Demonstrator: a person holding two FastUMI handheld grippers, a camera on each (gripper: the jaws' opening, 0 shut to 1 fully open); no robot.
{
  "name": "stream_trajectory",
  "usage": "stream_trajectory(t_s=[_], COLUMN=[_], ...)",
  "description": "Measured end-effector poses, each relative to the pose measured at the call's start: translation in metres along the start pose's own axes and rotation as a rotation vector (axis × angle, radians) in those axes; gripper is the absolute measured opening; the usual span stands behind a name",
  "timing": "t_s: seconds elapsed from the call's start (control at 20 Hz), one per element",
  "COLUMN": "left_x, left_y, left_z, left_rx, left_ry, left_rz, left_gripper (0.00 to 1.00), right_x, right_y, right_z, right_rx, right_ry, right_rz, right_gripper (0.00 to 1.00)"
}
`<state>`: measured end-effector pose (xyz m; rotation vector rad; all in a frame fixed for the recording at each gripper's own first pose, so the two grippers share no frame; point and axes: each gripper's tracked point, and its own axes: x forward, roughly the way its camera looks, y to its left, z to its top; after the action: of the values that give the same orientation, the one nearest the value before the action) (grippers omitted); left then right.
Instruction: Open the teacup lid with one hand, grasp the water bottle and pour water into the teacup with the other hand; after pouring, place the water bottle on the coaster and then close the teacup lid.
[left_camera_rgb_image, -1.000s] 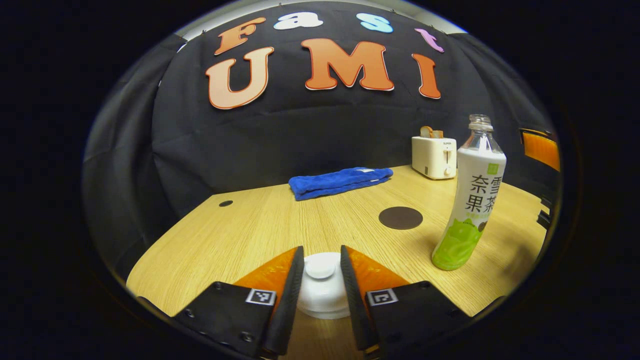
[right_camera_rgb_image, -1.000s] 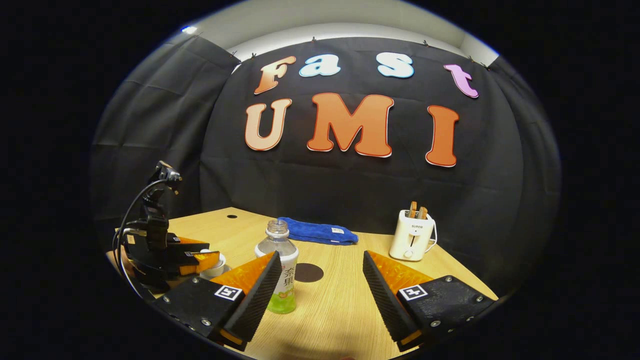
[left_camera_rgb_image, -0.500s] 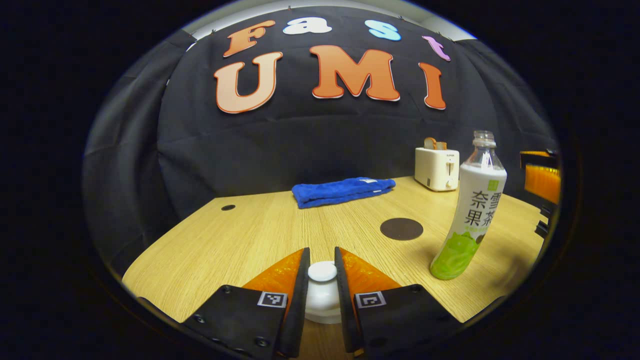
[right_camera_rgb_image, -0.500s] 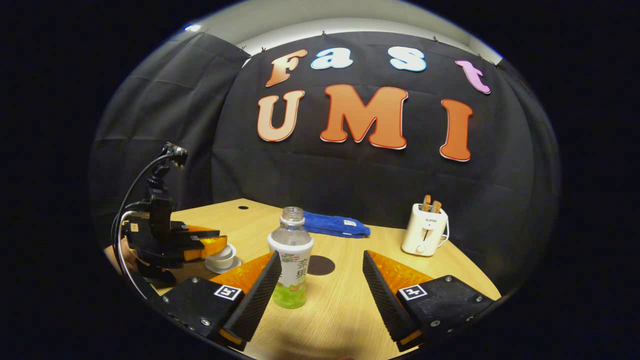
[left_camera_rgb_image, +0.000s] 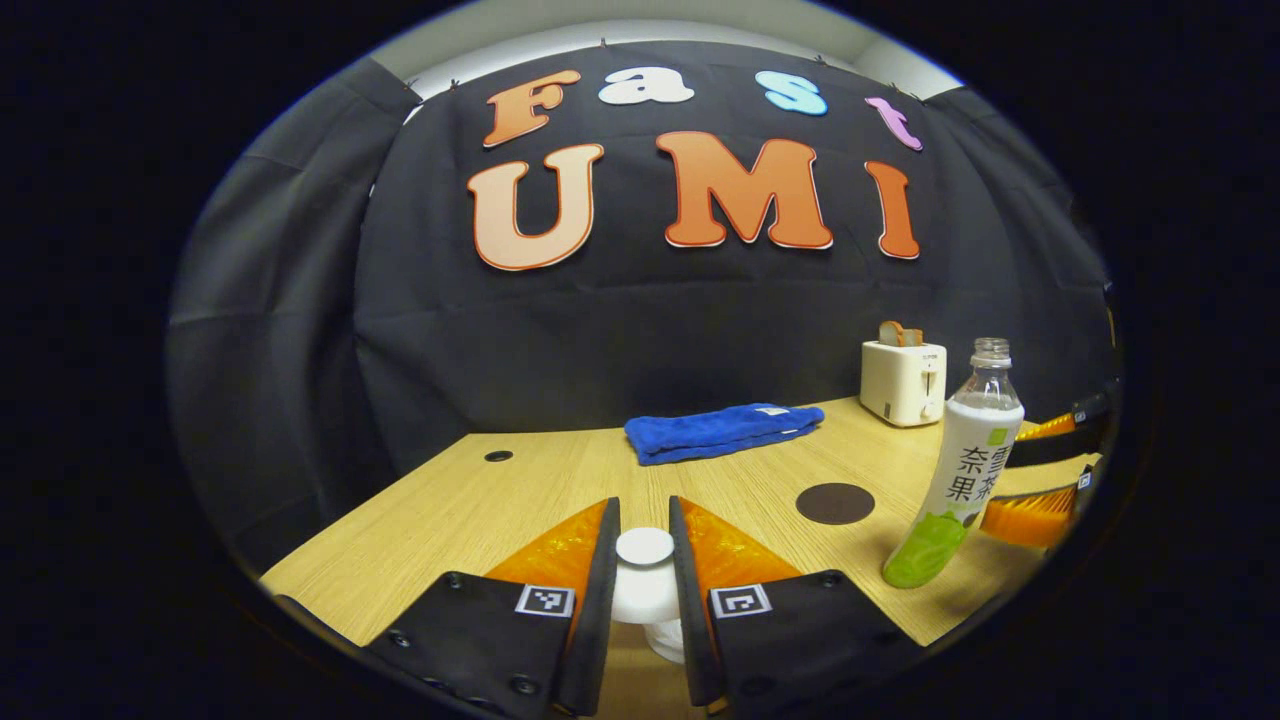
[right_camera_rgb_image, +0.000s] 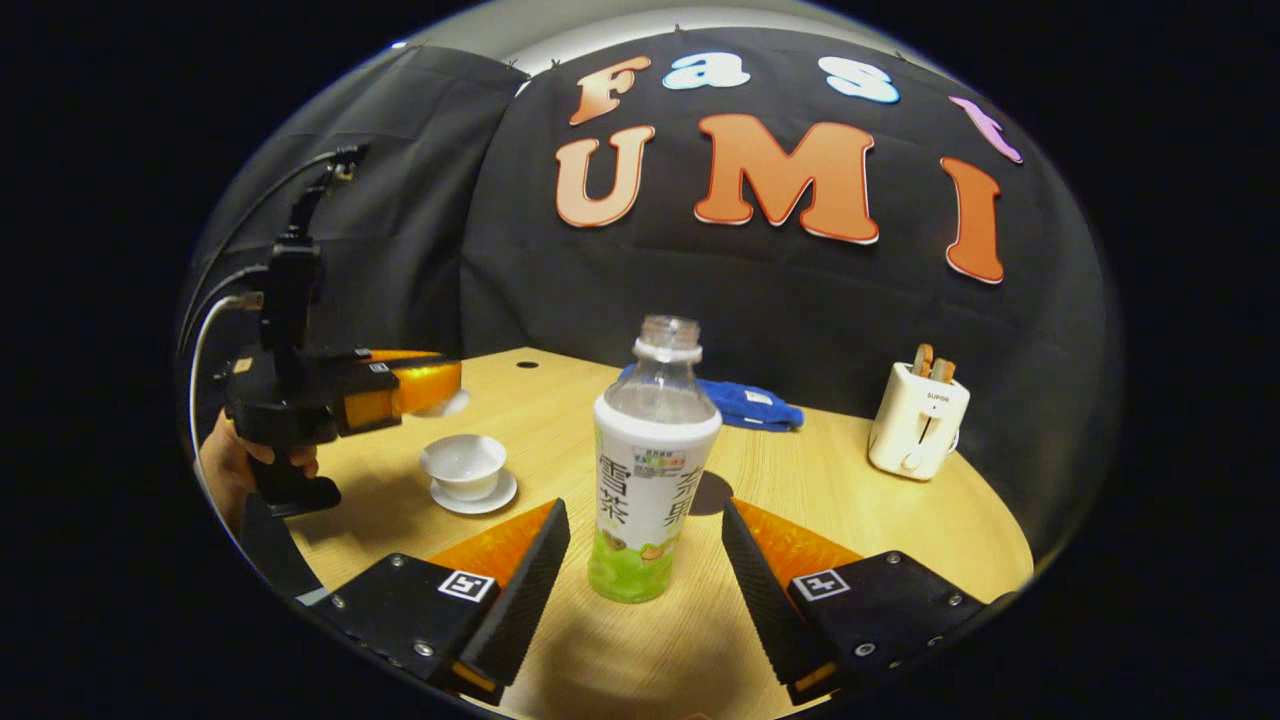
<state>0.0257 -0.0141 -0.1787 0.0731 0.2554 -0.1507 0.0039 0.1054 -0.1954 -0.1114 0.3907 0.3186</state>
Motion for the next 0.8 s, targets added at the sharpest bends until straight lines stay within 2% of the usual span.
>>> stream_trajectory(t_s=[0.1,0.2,0.25,0.35,0.8], left_x=[-0.001,-0.003,-0.003,-0.005,-0.012], left_y=[0.008,0.017,0.021,0.030,0.056], left_z=[0.000,-0.003,-0.005,-0.009,-0.021], left_rx=[-0.004,-0.012,-0.015,-0.020,-0.037], left_ry=[-0.004,-0.002,0.001,0.007,0.009], left_rz=[0.016,0.033,0.041,0.055,0.095], left_gripper=[0.36,0.35,0.36,0.35,0.35], right_x=[0.010,0.020,0.023,0.028,0.036], right_y=[0.000,0.001,0.001,0.004,0.013], right_z=[-0.004,-0.008,-0.009,-0.007,-0.001], right_rx=[0.018,0.048,0.058,0.083,0.098], right_ry=[0.018,0.034,0.040,0.043,0.046], right_rz=[-0.007,-0.014,-0.018,-0.010,0.000], right_gripper=[0.89,0.80,0.73,0.66,0.60])
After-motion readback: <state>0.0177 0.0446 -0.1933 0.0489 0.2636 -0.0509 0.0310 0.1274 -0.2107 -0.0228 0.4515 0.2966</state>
